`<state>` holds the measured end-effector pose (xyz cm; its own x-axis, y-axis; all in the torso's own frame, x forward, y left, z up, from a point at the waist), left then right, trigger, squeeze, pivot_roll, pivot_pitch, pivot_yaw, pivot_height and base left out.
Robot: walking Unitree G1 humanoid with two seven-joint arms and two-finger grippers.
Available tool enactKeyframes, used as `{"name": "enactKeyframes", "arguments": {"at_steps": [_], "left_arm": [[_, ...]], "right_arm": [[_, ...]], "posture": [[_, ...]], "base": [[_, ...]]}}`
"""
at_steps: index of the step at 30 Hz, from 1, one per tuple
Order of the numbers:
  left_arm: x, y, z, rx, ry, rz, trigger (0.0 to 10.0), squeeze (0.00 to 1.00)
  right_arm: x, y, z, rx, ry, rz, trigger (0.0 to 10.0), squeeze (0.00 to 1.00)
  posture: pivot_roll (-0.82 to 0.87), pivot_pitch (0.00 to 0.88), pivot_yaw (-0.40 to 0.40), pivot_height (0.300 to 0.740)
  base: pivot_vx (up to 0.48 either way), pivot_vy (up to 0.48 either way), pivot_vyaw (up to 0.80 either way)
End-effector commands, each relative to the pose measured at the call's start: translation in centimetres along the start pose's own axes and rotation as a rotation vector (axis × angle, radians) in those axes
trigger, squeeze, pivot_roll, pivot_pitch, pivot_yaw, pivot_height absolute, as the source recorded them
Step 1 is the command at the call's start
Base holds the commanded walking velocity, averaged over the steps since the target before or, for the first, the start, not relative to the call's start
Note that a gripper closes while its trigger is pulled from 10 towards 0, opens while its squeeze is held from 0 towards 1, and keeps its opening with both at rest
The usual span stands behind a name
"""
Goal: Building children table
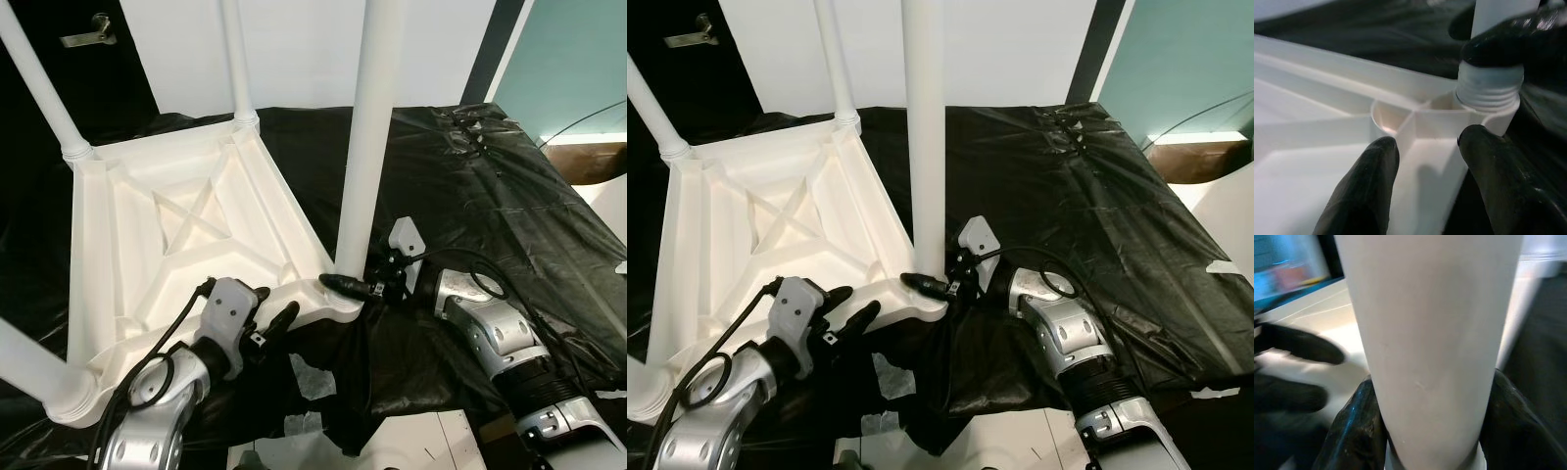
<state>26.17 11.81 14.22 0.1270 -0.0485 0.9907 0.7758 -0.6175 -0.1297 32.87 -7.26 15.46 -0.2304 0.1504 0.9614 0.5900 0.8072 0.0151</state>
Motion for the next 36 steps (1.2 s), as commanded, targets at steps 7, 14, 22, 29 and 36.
{"name": "enactKeyframes", "arguments": {"at_steps": [7, 14, 22, 29, 36], "left_arm": [[0.4, 0.8, 0.7, 0.136, -0.015, -0.068, 10.0, 0.0], [0.2, 1.5, 0.2, 0.158, -0.044, -0.088, 10.0, 0.0], [0.0, 2.1, -0.8, 0.149, -0.05, -0.091, 10.0, 0.0], [0.0, 2.0, -0.9, 0.143, -0.016, -0.085, 10.0, 0.0], [0.1, 1.8, -1.0, 0.143, -0.009, -0.085, 10.0, 0.0]], "right_arm": [[-2.6, 0.2, -0.8, -0.413, 0.058, 0.133, 0.0, 0.0], [-3.7, -0.2, -1.5, -0.666, 0.124, 0.2, 5.0, 0.0], [-2.7, -0.5, -2.5, -0.693, 0.106, 0.132, 10.0, 0.0], [-1.7, -1.4, -3.0, -0.617, 0.039, 0.057, 10.0, 1.0], [-1.8, -2.3, -2.9, -0.453, 0.017, 0.027, 10.0, 0.44]], "posture": [[0.1, 0.071, -0.005, 0.74], [0.09, 0.068, 0.016, 0.74], [0.1, 0.063, 0.015, 0.74], [0.1, 0.064, 0.011, 0.74], [0.11, 0.059, 0.002, 0.74]], "base": [[0.0, 0.0, 0.0], [0.0, 0.0, 0.0], [0.0, 0.0, 0.0], [0.0, 0.0, 0.0], [0.0, 0.0, 0.0]]}}
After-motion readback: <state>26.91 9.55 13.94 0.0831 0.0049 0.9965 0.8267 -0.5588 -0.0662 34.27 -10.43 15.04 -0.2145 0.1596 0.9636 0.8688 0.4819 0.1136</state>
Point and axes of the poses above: a point about 5 cm out from each wrist's last joint towards the gripper, its own y axis pointing out of the wrist towards the gripper, its own x axis along the axis of the wrist's last joint, z = x × y, the point moved 3 cm from there along y, pointing out of the wrist towards the gripper, and after that the axes turned 11 degrees about -y, right-handed, at the moved point
